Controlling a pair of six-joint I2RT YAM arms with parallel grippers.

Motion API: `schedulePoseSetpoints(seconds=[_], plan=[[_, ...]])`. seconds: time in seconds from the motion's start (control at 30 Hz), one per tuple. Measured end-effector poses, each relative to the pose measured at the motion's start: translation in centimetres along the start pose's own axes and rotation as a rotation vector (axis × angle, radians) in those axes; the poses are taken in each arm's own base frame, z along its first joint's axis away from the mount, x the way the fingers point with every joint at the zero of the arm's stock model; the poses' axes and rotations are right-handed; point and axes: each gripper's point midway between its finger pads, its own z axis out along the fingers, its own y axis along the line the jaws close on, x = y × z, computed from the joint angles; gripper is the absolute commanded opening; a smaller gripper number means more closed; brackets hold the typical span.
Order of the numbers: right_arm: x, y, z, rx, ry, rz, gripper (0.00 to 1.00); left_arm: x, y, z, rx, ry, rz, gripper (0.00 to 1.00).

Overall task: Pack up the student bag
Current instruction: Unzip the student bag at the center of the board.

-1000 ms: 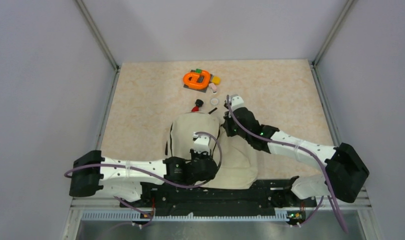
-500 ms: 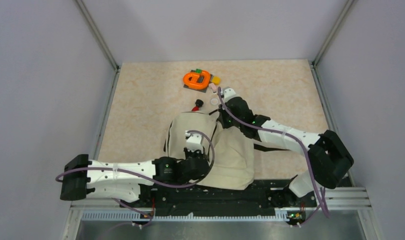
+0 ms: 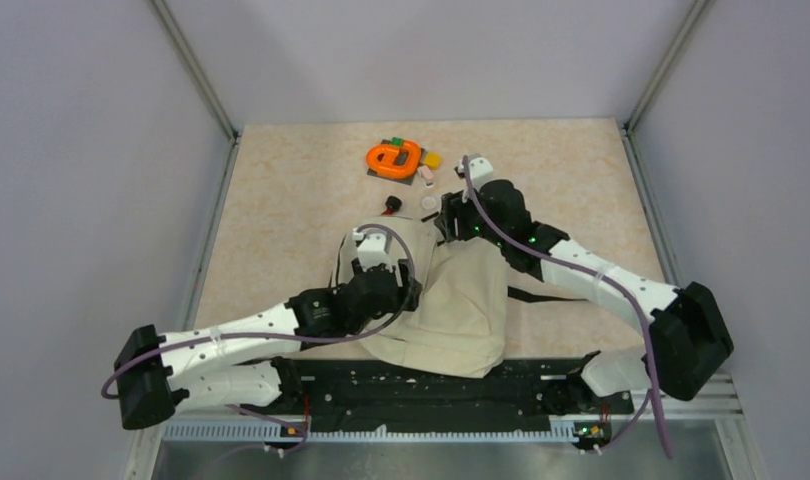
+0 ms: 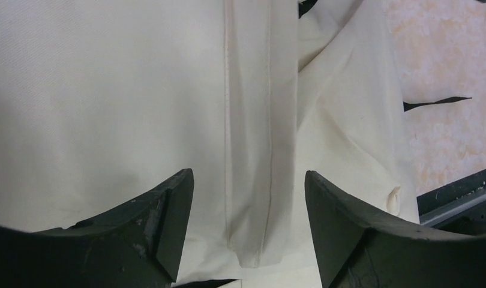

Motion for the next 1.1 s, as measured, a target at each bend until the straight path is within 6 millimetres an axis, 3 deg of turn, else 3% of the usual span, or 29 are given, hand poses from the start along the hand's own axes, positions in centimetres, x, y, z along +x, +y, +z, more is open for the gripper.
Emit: schedulePoseSetpoints(seconds=[0.17, 0.3, 0.47, 0.73, 1.1], plan=[[-2.9, 0.6, -2.8, -0.025, -0.086, 0.009, 0.60, -0.7, -2.3, 1.1, 0.027, 0.030, 0.082, 0.78], [-3.6, 0.6, -4.5, -0.032, -0.118, 0.015, 0.61, -0.5, -3.5, 2.4, 0.018, 0.062, 0.143, 0.74], [-2.0, 0.3, -5.6, -0.027, -0.091, 0.031, 0.60, 0.7, -2.0, 3.6, -0.087, 0.113, 0.209, 0.55], [1.6, 0.1, -6.7, -0.002, -0.025, 0.106, 0.56, 0.4, 0.1, 2.7, -0.142, 0.093, 0.200, 0.32], [6.6, 6.4, -6.4, -0.010, 0.064, 0.103, 0.53, 1.3, 2.3, 2.4, -0.106, 0.080, 0.088, 0.00]])
